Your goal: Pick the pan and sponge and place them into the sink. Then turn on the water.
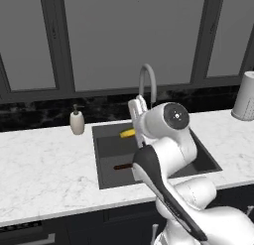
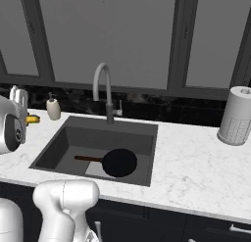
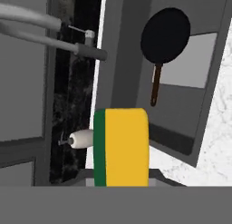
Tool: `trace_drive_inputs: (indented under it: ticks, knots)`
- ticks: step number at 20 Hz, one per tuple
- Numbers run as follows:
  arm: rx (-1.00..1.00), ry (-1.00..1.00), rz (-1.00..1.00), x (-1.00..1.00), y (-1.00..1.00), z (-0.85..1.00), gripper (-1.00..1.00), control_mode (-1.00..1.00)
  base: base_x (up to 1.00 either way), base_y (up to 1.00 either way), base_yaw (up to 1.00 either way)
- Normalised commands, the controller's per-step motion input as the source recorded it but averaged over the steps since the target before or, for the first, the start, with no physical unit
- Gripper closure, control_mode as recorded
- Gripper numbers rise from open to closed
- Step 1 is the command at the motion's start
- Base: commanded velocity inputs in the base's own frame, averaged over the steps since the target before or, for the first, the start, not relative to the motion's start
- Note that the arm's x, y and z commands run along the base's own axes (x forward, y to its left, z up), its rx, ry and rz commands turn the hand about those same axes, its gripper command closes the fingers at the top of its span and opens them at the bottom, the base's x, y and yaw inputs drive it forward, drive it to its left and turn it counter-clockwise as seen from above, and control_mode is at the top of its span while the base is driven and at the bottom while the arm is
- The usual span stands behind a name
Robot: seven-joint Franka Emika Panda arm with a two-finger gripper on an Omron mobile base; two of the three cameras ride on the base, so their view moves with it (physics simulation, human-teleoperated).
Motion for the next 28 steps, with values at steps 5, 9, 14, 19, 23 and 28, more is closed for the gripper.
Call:
trace_drive_inputs:
  ticks: [5, 9, 14, 19, 23, 28]
  knots:
    - [0.25, 0.33, -0.12, -0.03, -1.00, 0.35, 1.00, -1.00, 0.00, 0.00, 0.00]
    - [0.26, 0.35, -0.05, -0.02, -1.00, 0.38, 1.00, -1.00, 0.00, 0.00, 0.00]
    - [0.26, 0.26, -0.01, -0.09, -1.00, 0.33, 1.00, -1.00, 0.00, 0.00, 0.00]
    - [0.22, 0.23, -0.03, -0.05, -0.99, 0.13, 1.00, -1.00, 0.00, 0.00, 0.00]
    - [0.06, 0.17, -0.12, 0.05, -0.60, -0.18, 1.00, -1.00, 0.00, 0.00, 0.00]
    - [0.00, 0.14, -0.04, 0.37, -0.28, -0.52, 1.00, -1.00, 0.00, 0.00, 0.00]
